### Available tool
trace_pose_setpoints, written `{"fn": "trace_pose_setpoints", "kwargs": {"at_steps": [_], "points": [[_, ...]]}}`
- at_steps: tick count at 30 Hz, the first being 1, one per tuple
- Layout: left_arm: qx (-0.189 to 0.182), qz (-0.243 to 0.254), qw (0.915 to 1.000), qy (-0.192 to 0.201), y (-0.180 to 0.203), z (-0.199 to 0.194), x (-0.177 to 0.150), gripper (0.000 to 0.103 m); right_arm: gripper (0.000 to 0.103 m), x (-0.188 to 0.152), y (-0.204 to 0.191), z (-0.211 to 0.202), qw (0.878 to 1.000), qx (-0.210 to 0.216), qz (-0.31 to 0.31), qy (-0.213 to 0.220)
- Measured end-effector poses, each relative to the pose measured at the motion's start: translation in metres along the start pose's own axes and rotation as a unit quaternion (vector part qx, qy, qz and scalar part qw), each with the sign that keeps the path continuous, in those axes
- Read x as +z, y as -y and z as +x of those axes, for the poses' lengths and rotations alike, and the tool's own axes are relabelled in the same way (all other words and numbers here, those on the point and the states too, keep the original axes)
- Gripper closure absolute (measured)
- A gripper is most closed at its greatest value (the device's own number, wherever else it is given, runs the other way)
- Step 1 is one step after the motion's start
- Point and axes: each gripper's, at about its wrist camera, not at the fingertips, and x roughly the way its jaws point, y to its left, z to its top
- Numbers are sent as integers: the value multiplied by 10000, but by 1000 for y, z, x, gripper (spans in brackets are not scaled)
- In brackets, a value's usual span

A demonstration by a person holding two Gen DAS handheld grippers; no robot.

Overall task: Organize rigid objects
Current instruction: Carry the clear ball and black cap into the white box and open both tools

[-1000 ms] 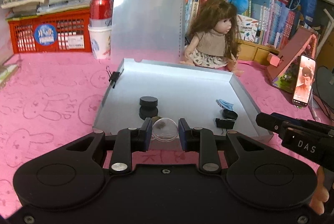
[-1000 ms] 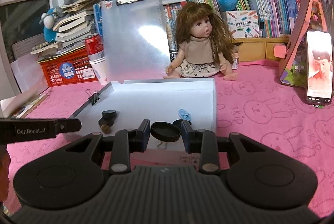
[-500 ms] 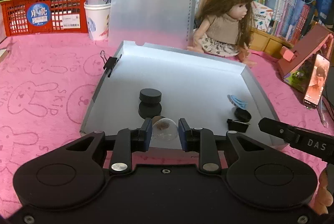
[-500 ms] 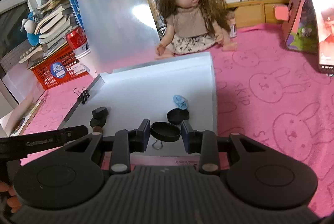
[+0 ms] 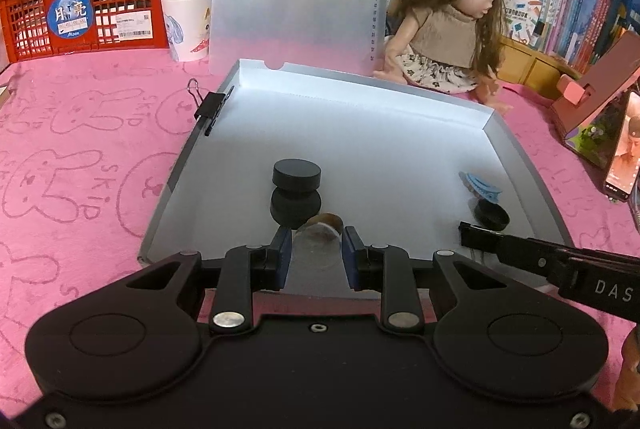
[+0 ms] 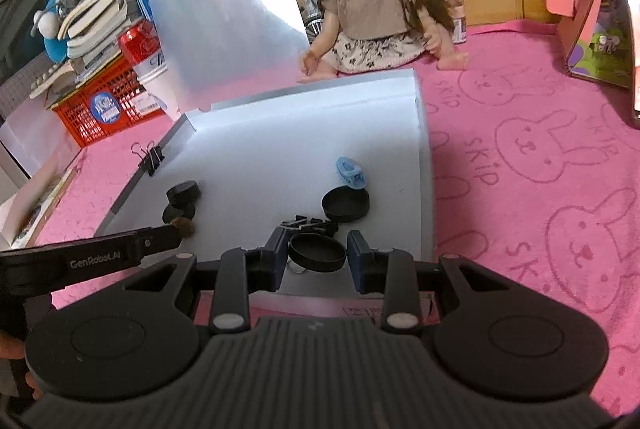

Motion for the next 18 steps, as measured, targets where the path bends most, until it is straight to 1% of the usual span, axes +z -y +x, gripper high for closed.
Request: {"fn": "trace_pose_setpoints", "kwargs": {"at_steps": [3, 8, 14, 16, 18], "points": [[58, 76, 9999, 64, 4, 3, 2, 77, 66, 1, -1, 6, 10000, -47, -25, -32], [126, 98, 9998, 130, 7, 9, 4, 77, 66, 3, -2, 12, 9997, -177, -133, 47], [236, 296, 9990, 238, 12, 11, 3, 77, 66, 3, -2, 16, 9992, -299, -228, 110], [260, 267, 9990, 263, 12, 10, 2, 77, 66, 2, -4, 16, 9990, -327, -270, 123], [288, 242, 9989, 292, 11, 8, 1, 77, 63, 2, -5, 16, 9988, -349, -303, 133]]}}
